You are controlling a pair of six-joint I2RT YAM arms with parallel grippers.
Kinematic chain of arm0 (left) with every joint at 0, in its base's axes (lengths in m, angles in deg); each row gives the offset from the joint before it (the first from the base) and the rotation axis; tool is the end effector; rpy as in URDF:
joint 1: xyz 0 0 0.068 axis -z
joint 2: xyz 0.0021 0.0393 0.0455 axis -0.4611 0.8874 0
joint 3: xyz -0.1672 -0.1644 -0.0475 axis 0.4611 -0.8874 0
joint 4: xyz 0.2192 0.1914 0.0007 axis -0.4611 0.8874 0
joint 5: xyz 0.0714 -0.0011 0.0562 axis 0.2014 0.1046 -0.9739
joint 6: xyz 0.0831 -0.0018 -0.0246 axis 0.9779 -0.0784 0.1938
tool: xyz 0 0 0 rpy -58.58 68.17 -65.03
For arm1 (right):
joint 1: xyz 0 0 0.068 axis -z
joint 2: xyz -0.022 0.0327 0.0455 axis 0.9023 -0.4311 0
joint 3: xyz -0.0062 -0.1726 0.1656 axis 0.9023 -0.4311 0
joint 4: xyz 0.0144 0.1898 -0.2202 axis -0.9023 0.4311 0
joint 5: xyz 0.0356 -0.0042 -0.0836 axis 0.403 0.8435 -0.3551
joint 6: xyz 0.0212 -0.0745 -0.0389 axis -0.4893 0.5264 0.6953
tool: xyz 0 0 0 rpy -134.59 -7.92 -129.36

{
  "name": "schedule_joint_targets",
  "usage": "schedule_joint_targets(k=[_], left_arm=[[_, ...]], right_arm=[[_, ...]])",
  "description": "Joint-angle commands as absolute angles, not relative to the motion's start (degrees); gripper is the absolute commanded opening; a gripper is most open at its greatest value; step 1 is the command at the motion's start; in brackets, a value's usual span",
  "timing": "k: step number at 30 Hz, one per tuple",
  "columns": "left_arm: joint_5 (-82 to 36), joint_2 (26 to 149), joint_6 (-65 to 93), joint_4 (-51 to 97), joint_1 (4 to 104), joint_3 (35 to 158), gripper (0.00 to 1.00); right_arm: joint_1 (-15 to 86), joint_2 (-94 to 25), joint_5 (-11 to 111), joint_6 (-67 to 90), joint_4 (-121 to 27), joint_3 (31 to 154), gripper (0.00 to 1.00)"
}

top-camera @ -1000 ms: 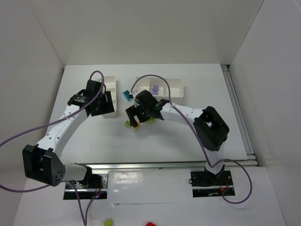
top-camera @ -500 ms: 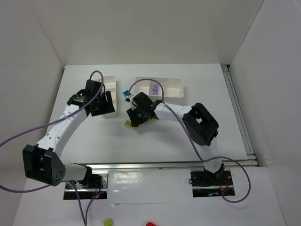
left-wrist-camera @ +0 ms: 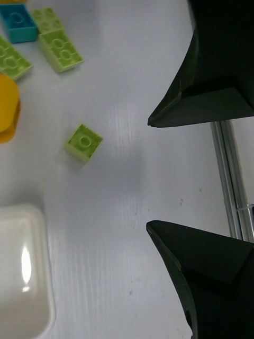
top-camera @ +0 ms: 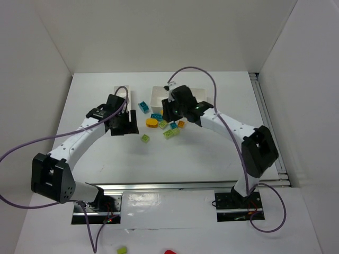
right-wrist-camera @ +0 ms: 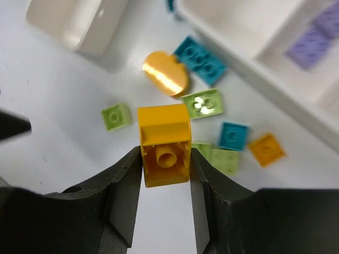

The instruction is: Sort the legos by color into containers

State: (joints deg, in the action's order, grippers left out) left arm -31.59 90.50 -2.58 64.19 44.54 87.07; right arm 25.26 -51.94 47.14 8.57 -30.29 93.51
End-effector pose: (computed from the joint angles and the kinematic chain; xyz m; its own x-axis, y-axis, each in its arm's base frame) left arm 0.3290 -0.1008 0.1992 -0.8233 -0.2441 -0.5125 -0.1132 0.9553 -0.2731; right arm 0.3432 0.2889 0.1988 -0.5982 -0.2651 -0.7562 -0.5893 0.7851 0.1909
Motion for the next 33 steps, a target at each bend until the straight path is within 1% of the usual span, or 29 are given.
schedule_joint_targets(k=[1,3,4,6,11,15,16,18,19,20,21,22,25,31,33], left_arm=[[-26.0,92.9,-0.1,61.6,48.2,86.5,0.81],[-24.5,94.5,0.6,61.0,50.5,86.5,0.84],[-24.5,96.1,0.6,61.0,51.1,87.0,0.88],[-25.1,97.5,0.6,61.0,52.2,87.0,0.91],[-24.5,101.2,1.8,59.3,53.4,88.0,0.93],[-24.5,106.0,3.1,59.3,53.9,89.3,0.93],[-26.2,107.1,3.1,59.3,54.4,89.3,0.93],[-27.0,107.9,3.1,59.3,54.4,89.9,0.93],[-28.3,107.9,3.1,59.3,54.4,89.9,0.93],[-28.9,108.8,3.6,59.3,54.4,90.5,0.93],[-29.7,109.6,3.6,59.3,55.0,90.5,0.91],[-30.6,109.6,3.6,59.3,55.1,90.5,0.91],[-32.7,111.2,4.2,59.3,55.6,91.7,0.89],[-36.5,115.2,5.2,58.1,56.1,93.8,0.81],[-39.3,117.0,5.2,58.1,56.1,94.5,0.76]], right_arm=[[28.3,-47.8,42.1,6.3,-29.4,92.1,0.40],[30.5,-47.8,37.5,5.0,-28.0,93.6,0.40],[31.4,-47.8,35.4,4.2,-26.6,95.0,0.40],[34.6,-48.4,32.3,3.0,-26.6,95.5,0.40],[41.1,-54.5,30.0,-0.6,-24.0,102.4,0.41],[43.1,-58.7,26.8,-0.6,-25.2,107.0,0.47],[43.7,-59.7,26.8,-0.6,-25.2,107.7,0.49],[44.2,-62.3,28.1,-0.1,-25.2,110.5,0.59],[44.2,-63.1,28.1,-0.1,-25.2,111.4,0.65],[44.2,-64.5,28.1,-0.1,-25.2,112.4,0.79],[44.2,-65.0,28.1,-0.1,-23.5,114.3,0.84],[44.2,-65.0,28.1,-0.1,-22.9,115.0,0.88],[43.7,-63.8,27.5,-0.6,-23.4,114.1,0.93],[43.7,-57.1,26.3,-0.6,-23.5,110.4,0.93],[43.7,-54.8,26.3,-0.6,-23.0,109.0,0.93]])
